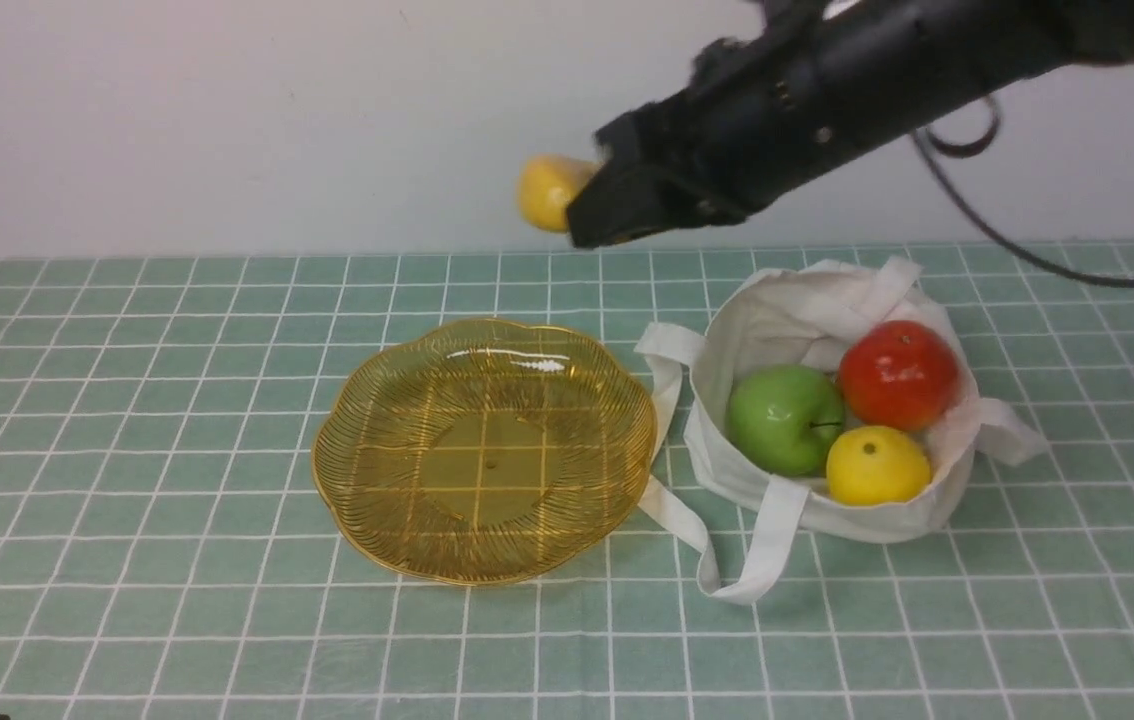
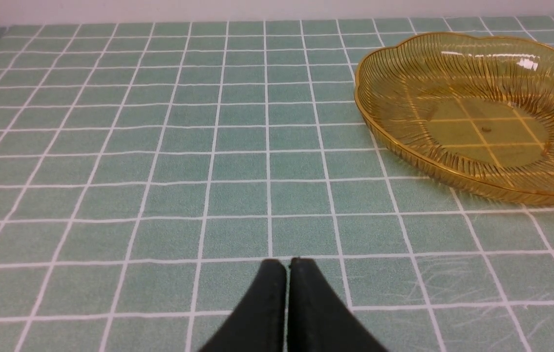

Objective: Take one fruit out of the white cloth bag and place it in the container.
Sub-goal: 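Take the banana out of the bag and place it in the fruit dish with the right gripper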

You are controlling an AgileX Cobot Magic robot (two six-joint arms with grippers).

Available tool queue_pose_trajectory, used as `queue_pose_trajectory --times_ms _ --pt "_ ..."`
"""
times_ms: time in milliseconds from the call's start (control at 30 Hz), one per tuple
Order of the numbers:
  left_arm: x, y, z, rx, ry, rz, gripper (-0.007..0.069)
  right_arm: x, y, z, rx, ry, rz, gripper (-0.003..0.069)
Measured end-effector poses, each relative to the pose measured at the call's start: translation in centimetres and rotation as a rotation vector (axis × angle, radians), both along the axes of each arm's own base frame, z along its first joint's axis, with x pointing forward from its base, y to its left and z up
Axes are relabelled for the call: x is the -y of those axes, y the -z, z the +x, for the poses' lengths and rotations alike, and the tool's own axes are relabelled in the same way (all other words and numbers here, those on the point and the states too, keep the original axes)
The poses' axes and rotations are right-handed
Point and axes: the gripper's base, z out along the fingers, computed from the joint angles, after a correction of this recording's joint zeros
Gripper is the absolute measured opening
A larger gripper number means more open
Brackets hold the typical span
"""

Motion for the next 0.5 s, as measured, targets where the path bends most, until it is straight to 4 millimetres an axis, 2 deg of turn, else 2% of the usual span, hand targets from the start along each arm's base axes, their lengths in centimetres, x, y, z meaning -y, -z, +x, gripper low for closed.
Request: queue_pose_trajectory --times_ms 133,167,267,333,400,500 --pt "0.0 0.0 0.0 0.0 0.0 0.0 -0.0008 -2.9 3.2 0.2 -0.005 -0.082 -0.041 0.0101" --pt "0.0 0.0 0.0 0.0 0.0 0.0 -0.0008 -4.5 5.6 0.4 -0.026 -0.104 -0.067 0.0101" --pt "0.0 0.0 0.0 0.0 0.0 0.0 -0.0008 -6.1 8.9 1.2 -0.047 -0.097 -0.092 0.0112" --pt "0.0 0.0 0.0 0.0 0.0 0.0 -0.0008 -6.8 11.0 1.8 -0.056 -0.073 -0.097 0.0151" --pt "0.0 0.0 0.0 0.0 0.0 0.0 -0.0008 -7.2 12.5 2.4 -0.063 -0.047 -0.098 0.0221" --pt "0.0 0.0 0.0 0.0 0.0 0.0 -0.0008 -7.4 14.6 3.1 -0.07 -0.019 -0.113 0.0396"
